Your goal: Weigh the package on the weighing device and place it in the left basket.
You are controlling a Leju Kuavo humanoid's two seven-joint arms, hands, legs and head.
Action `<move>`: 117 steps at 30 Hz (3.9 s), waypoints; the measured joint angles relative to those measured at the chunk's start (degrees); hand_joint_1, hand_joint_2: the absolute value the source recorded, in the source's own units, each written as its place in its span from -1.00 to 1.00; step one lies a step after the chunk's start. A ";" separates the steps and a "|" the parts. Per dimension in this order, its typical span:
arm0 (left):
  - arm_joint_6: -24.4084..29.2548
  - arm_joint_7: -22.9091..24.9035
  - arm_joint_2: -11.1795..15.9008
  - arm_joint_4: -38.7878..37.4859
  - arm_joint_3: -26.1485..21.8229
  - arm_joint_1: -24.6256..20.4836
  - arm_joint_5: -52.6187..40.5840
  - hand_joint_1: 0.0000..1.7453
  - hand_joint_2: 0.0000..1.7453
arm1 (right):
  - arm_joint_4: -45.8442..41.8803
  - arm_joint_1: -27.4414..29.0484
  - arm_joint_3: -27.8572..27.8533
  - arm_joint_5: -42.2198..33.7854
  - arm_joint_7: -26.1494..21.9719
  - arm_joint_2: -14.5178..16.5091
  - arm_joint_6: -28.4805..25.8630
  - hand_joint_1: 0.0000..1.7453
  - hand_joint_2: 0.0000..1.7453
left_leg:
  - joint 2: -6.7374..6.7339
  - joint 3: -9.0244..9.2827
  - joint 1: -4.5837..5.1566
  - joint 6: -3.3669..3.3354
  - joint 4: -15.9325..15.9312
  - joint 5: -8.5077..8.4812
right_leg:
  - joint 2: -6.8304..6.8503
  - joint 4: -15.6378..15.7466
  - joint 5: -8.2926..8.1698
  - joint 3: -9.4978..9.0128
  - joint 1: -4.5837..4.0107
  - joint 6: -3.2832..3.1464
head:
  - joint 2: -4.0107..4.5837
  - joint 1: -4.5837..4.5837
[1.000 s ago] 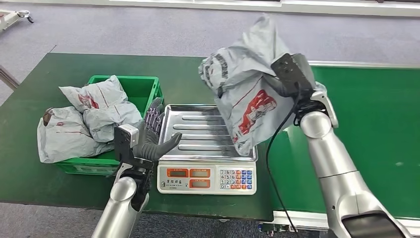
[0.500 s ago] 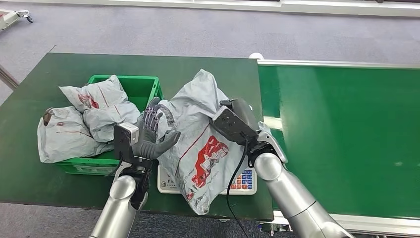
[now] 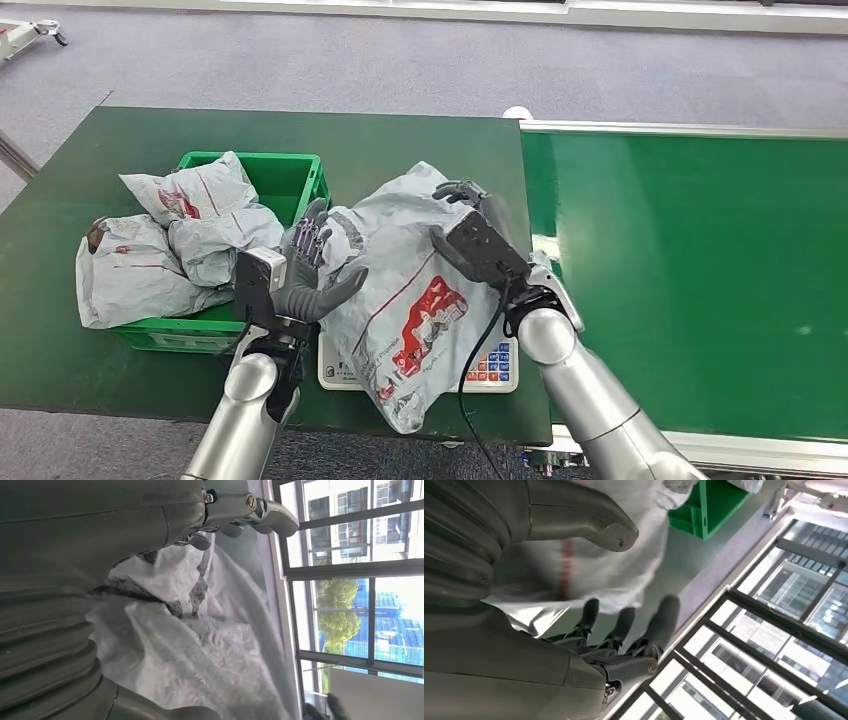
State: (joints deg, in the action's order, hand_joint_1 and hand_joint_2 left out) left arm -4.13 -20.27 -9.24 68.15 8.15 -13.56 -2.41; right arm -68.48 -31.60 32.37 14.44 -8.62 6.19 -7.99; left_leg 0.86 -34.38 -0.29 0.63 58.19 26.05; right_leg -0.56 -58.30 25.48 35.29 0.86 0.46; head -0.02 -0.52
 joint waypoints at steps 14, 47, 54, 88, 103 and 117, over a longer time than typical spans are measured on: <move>-0.70 3.89 4.32 -4.16 7.72 -5.93 -27.47 -1.00 1.00 | 4.86 2.57 -18.14 -21.83 -7.54 -4.05 11.91 -1.00 1.00 | 0.06 0.00 0.00 -0.02 0.05 -0.02 | 0.03 0.01 -0.04 -0.02 -0.01 0.00 | 0.00 0.00; -34.15 -9.53 23.72 -14.05 44.62 -35.59 -30.14 1.00 1.00 | -3.20 12.17 -25.50 -27.65 -8.47 -6.78 20.34 -1.00 1.00 | -0.07 0.00 -0.02 0.09 0.01 -0.20 | -0.07 -0.02 -0.23 0.03 -0.03 -0.11 | 0.00 0.00; -35.20 -6.98 26.41 -10.95 47.27 -40.08 -23.29 1.00 1.00 | -3.21 12.36 -25.50 -27.97 -9.05 -6.90 20.14 -1.00 1.00 | -0.08 0.00 -0.02 0.09 0.01 -0.20 | -0.08 -0.02 -0.23 0.03 -0.02 -0.11 | 0.00 -0.01; -14.94 2.30 40.35 8.71 40.09 -41.96 -33.27 1.00 1.00 | -4.87 16.59 -26.13 -28.49 -10.61 -7.14 23.46 -1.00 1.00 | -0.17 0.03 -0.01 0.08 -0.04 -0.22 | -0.23 -0.02 -0.23 0.03 -0.06 -0.12 | 0.00 0.00; 6.90 5.01 38.00 -15.22 18.88 -33.08 -51.51 1.00 1.00 | -6.75 18.22 -28.41 -26.33 -11.28 -6.67 23.92 -1.00 1.00 | -0.28 0.02 -0.02 0.09 -0.03 -0.23 | -0.31 -0.02 -0.26 0.10 -0.04 -0.15 | 0.00 -0.01; 7.43 2.66 36.34 -26.36 12.32 -29.01 -54.42 -1.00 1.00 | -6.96 18.17 -28.41 -26.28 -10.58 -6.86 24.16 -1.00 1.00 | -0.25 -0.03 -0.02 0.09 -0.03 -0.22 | -0.29 -0.02 -0.25 0.12 -0.05 -0.16 | 0.00 -0.01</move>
State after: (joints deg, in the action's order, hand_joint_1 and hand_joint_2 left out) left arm 3.30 -17.61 27.10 41.79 20.47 -42.57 -56.83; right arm -75.44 -13.43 3.96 -11.84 -19.20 -0.68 16.17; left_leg 0.61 -34.40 -0.31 0.73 58.15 25.83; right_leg -0.85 -58.32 25.22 35.41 0.81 0.31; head -0.02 -0.54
